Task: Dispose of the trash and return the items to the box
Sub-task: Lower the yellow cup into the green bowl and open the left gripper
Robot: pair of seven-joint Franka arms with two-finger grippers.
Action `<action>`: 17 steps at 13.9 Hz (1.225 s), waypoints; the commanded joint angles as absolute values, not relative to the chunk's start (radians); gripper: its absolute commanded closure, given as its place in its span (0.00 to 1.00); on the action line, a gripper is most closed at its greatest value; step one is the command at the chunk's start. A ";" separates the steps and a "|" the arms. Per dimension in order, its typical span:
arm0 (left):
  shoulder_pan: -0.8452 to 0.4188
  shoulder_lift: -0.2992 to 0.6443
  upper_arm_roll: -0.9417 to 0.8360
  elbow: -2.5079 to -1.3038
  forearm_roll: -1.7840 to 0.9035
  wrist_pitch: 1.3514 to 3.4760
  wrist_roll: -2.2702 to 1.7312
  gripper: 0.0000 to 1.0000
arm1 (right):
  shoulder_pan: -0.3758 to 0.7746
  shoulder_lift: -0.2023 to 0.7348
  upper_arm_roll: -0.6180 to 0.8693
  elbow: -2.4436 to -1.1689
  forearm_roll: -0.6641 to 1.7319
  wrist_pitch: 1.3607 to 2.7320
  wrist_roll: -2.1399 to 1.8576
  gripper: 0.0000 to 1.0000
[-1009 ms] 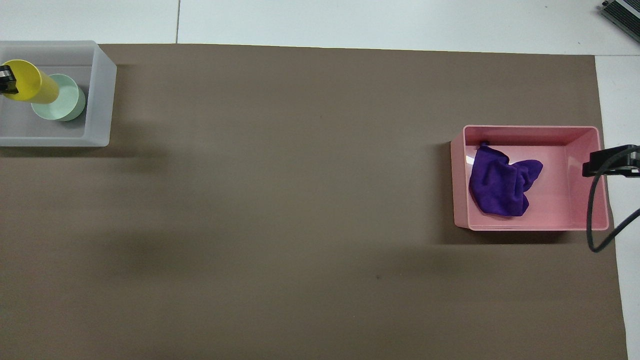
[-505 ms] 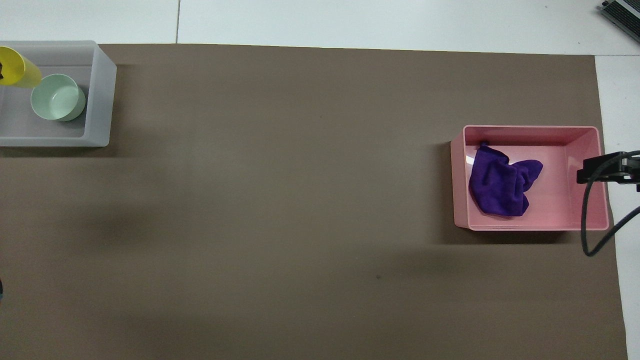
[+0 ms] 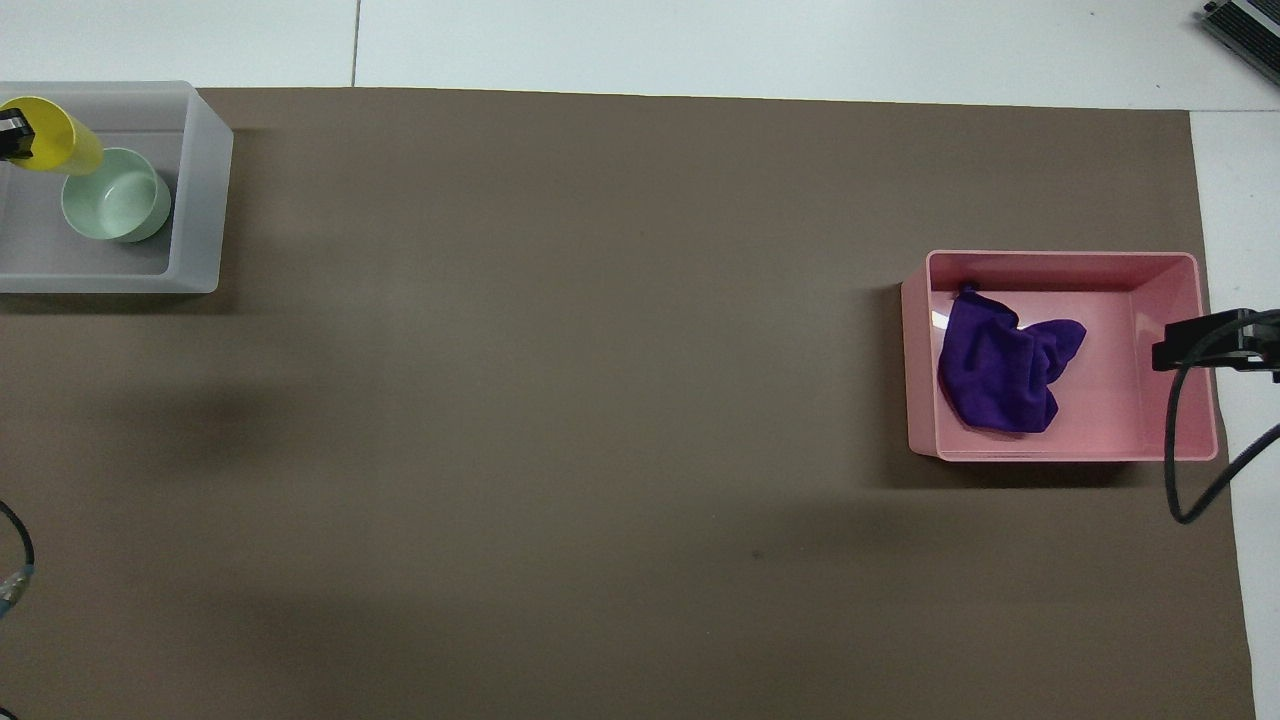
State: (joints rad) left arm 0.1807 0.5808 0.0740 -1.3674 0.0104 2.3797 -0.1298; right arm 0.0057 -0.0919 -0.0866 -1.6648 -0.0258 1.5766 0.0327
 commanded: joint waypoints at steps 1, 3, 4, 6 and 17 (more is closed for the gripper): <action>0.190 0.591 0.067 -1.388 0.003 2.401 -0.158 1.00 | -0.002 -0.117 -0.080 -1.695 -0.029 1.594 0.006 0.00; 0.192 0.589 0.067 -1.431 0.003 2.419 -0.179 1.00 | -0.002 -0.117 -0.080 -1.695 -0.029 1.592 0.003 0.00; 0.193 0.588 0.067 -1.451 0.003 2.424 -0.181 1.00 | -0.003 -0.117 -0.080 -1.695 -0.029 1.589 0.002 0.00; 0.193 0.575 0.067 -1.494 0.005 2.439 -0.179 1.00 | -0.003 -0.117 -0.080 -1.695 -0.029 1.592 0.002 0.00; 0.117 0.402 0.057 -1.523 0.006 2.229 0.052 0.00 | -0.005 -0.117 -0.080 -1.695 -0.029 1.592 0.002 0.00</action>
State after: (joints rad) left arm 0.1535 0.4978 0.0481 -1.4718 0.0108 2.3118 -0.0246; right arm 0.0060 -0.0922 -0.0866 -1.6656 -0.0258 1.5773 0.0287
